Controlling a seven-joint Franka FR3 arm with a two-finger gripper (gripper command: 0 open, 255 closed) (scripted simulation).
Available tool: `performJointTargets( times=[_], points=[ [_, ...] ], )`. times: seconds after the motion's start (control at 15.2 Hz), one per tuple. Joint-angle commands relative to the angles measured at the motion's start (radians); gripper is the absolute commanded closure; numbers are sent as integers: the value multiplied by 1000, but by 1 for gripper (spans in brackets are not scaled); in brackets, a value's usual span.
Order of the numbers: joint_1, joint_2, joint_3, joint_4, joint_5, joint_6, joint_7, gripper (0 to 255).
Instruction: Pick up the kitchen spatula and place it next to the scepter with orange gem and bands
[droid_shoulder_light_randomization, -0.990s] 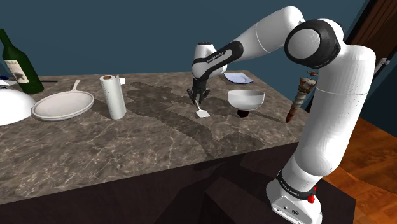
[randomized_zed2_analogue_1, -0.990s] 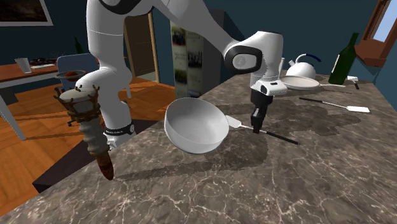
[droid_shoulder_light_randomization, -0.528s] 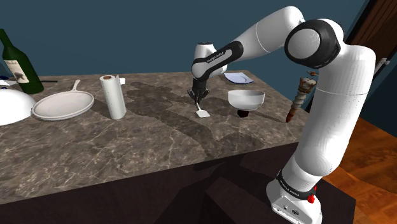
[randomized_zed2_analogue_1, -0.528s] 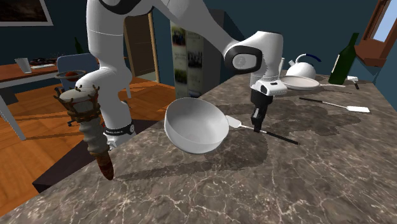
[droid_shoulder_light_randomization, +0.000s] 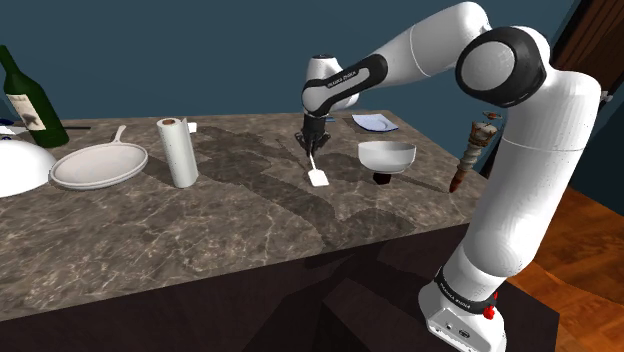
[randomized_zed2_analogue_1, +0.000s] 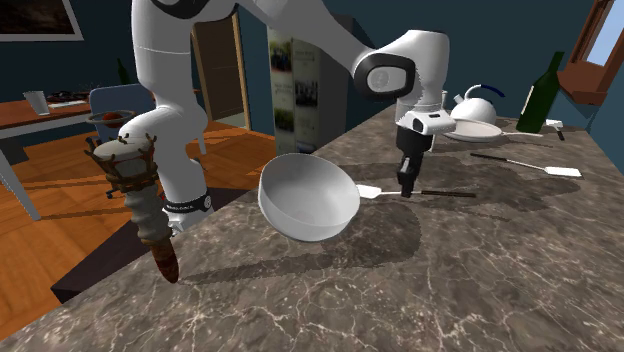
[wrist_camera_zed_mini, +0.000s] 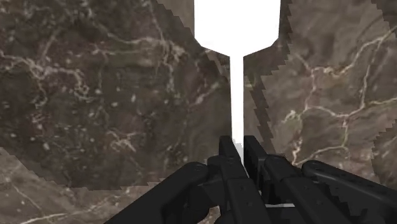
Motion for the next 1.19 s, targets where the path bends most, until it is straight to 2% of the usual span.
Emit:
performJointTargets(
  times=[0.0,1.12],
  points=[
    [0,-13,0,11,1,-24,-1,255],
    [0,-87,1,148,6,-236,-8,255]
  ],
)
